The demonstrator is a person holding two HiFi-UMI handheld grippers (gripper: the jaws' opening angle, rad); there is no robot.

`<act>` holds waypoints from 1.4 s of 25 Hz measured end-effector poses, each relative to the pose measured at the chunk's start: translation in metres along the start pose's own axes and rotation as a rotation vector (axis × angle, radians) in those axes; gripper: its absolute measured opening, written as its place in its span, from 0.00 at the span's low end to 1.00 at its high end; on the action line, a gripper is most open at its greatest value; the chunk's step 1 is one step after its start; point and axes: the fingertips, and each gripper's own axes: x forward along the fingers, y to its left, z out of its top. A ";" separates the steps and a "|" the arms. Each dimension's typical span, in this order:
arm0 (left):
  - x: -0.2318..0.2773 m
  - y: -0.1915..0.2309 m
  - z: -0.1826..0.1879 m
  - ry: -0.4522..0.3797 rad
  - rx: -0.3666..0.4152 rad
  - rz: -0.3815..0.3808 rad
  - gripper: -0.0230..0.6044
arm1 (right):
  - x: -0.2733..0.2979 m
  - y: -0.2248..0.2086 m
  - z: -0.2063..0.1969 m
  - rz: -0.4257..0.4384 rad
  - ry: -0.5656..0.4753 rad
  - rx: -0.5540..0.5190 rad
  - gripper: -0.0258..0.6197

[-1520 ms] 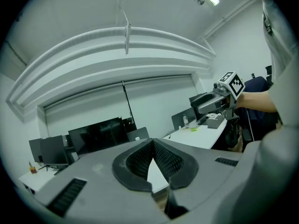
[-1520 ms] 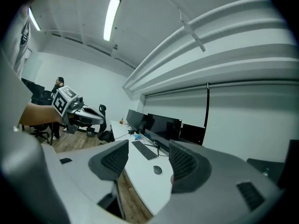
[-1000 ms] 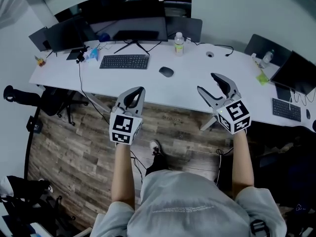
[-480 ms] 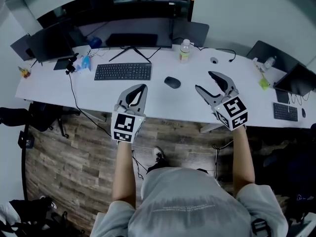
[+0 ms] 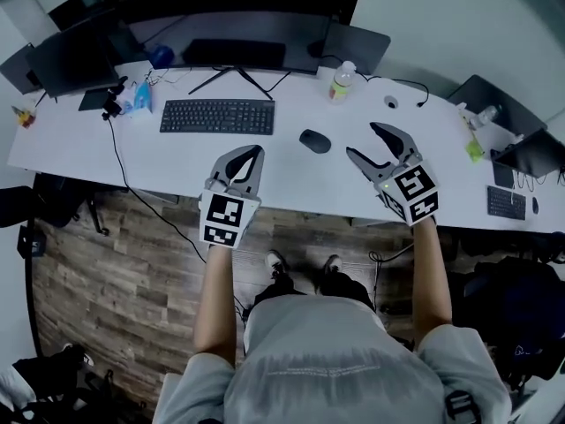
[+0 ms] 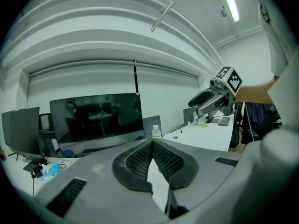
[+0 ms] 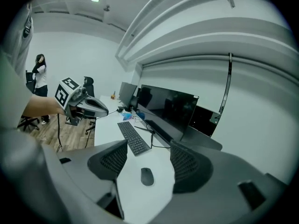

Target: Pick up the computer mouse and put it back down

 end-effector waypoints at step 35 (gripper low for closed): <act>0.075 0.021 -0.096 0.252 -0.215 0.311 0.05 | 0.232 0.003 -0.194 0.518 0.356 -0.012 0.60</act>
